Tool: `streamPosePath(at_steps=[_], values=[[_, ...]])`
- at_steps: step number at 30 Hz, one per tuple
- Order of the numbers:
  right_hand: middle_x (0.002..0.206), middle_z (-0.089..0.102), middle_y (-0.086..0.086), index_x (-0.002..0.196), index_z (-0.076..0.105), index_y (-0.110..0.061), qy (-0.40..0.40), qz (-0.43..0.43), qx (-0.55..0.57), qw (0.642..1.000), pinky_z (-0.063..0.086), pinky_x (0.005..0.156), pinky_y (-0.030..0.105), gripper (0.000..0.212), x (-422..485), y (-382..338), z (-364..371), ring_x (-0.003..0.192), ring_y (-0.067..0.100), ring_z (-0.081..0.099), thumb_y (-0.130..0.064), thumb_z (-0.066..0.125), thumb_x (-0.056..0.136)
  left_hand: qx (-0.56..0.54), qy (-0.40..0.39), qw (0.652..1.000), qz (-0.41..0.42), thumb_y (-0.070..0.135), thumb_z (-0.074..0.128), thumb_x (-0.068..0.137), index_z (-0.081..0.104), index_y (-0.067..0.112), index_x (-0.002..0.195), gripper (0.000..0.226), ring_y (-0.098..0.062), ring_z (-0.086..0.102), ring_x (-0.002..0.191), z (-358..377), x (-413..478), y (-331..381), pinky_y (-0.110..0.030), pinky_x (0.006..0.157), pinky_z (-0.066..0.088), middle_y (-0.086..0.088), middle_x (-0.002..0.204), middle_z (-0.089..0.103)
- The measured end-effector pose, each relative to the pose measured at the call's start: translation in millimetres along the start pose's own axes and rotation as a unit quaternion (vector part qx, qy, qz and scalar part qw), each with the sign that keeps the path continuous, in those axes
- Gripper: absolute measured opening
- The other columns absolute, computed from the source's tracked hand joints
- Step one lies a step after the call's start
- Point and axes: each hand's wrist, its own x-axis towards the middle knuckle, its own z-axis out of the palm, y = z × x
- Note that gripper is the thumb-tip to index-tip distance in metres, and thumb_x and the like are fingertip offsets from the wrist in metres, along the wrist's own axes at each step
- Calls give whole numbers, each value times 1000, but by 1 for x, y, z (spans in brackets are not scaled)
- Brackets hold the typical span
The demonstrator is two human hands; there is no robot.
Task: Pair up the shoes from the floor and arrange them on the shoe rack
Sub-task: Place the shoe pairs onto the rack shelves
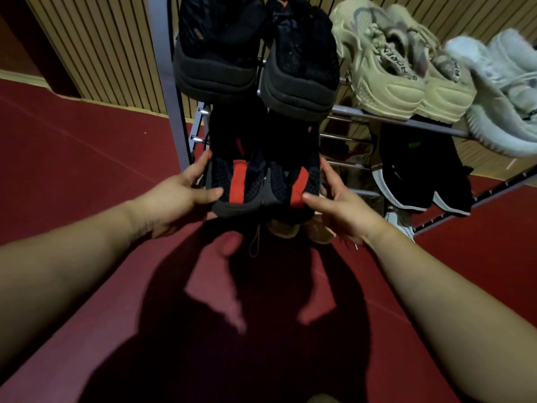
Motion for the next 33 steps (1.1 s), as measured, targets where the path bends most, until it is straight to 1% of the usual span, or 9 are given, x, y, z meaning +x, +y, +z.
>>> streamPosePath(at_steps=[4,12,14,17,19,21,25,28,33], values=[[129,56,-5,150,14,-32,32,40,24,998,46,89,38,75,19,-7,5,114,16,56,0,51,93,-80,3,996,-42,-3,43,96,26,46,145,71,-14,58,107,-5,10,11,-34,85,49,11,142,42],[133,52,-4,150,13,-35,61,51,0,997,55,76,27,67,22,-4,12,107,16,61,-14,49,97,-13,21,999,-33,6,39,101,17,46,146,64,-13,62,86,7,9,25,-25,58,58,6,121,54],[132,53,-5,150,18,-31,76,58,-86,992,56,73,29,61,18,-12,10,99,16,63,-23,49,98,147,38,988,-42,19,39,102,7,41,150,62,-19,63,84,8,4,34,-27,61,57,-3,119,56],[127,59,7,138,47,-15,164,-15,-369,915,51,85,30,44,14,-25,-12,103,24,63,-32,48,98,612,116,782,-29,47,32,99,21,18,150,59,-33,60,100,13,-1,49,-35,75,45,-20,117,60],[125,56,18,127,56,-8,273,-41,-523,806,43,96,37,46,8,-32,-37,116,34,52,-40,50,95,715,185,672,47,52,35,96,46,11,129,54,-33,59,92,31,-7,56,-33,65,37,-18,105,63],[133,45,22,131,50,-8,357,32,-593,721,34,101,45,59,-1,-40,-63,125,40,38,-52,49,91,716,207,649,157,55,43,92,51,10,117,52,-34,58,96,55,-8,56,-33,64,34,-15,107,60],[150,26,21,149,22,-19,318,218,-583,715,16,113,50,88,-12,-31,-96,137,45,22,-74,38,82,732,103,567,363,63,61,77,45,23,139,75,-38,48,117,100,5,38,-42,95,41,-19,133,49],[155,15,15,151,12,-26,256,238,-597,722,15,113,52,86,-10,-6,-99,141,44,9,-74,34,84,756,32,613,225,72,30,85,-3,42,149,78,-39,-3,144,107,28,31,-51,116,1,-6,160,0],[156,8,13,149,19,-33,278,232,-566,741,27,107,53,65,-5,-8,-104,139,44,8,-61,36,92,720,22,668,188,74,25,84,-2,53,144,69,-35,-6,145,96,44,22,-48,117,0,0,160,0]])
